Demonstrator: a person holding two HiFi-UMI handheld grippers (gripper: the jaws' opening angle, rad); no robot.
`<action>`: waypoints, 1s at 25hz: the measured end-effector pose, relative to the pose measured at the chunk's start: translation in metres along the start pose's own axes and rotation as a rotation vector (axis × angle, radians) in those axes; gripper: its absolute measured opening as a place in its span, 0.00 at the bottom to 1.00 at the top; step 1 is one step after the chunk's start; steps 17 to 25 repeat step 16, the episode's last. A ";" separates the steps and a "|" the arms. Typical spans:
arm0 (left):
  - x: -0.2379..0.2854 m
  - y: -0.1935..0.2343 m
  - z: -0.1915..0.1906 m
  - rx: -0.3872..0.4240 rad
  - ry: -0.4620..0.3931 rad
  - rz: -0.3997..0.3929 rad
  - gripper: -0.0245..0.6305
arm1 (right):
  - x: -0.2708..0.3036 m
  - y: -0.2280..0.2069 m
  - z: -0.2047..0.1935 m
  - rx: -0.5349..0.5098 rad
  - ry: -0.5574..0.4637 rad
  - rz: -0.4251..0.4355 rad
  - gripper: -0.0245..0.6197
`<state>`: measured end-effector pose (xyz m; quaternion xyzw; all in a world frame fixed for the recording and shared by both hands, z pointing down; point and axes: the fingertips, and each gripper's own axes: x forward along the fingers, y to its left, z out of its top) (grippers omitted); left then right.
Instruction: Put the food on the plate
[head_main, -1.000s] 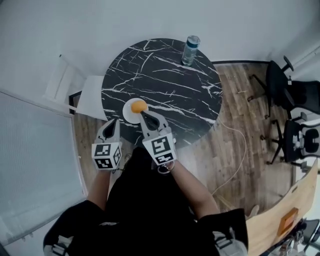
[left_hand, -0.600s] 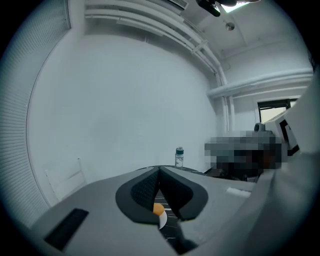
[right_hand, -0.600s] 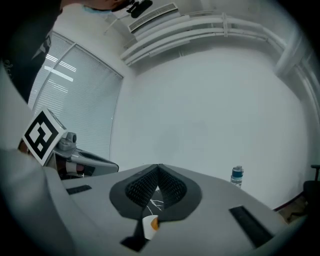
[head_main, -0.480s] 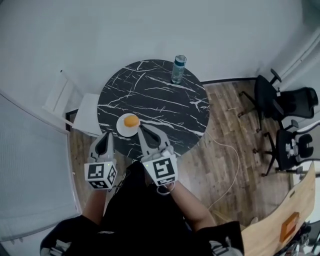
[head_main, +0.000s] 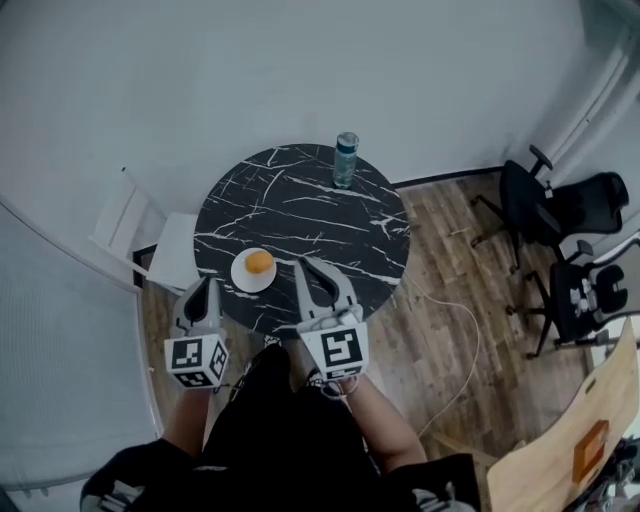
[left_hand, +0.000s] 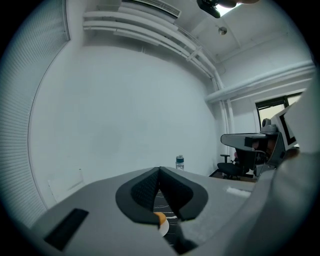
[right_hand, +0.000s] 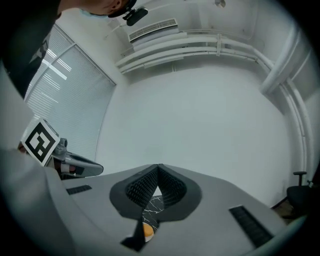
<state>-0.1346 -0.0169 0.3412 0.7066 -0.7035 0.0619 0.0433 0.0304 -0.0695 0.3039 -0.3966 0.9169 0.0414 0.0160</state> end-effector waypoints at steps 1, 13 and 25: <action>0.001 -0.001 0.002 0.005 -0.004 -0.003 0.04 | -0.001 -0.003 0.001 -0.003 -0.001 -0.008 0.03; 0.021 -0.023 0.006 0.020 -0.012 -0.060 0.04 | -0.023 -0.027 -0.003 -0.033 0.019 -0.070 0.03; 0.032 -0.023 0.006 0.024 -0.012 -0.068 0.04 | -0.020 -0.036 -0.006 -0.037 0.029 -0.083 0.03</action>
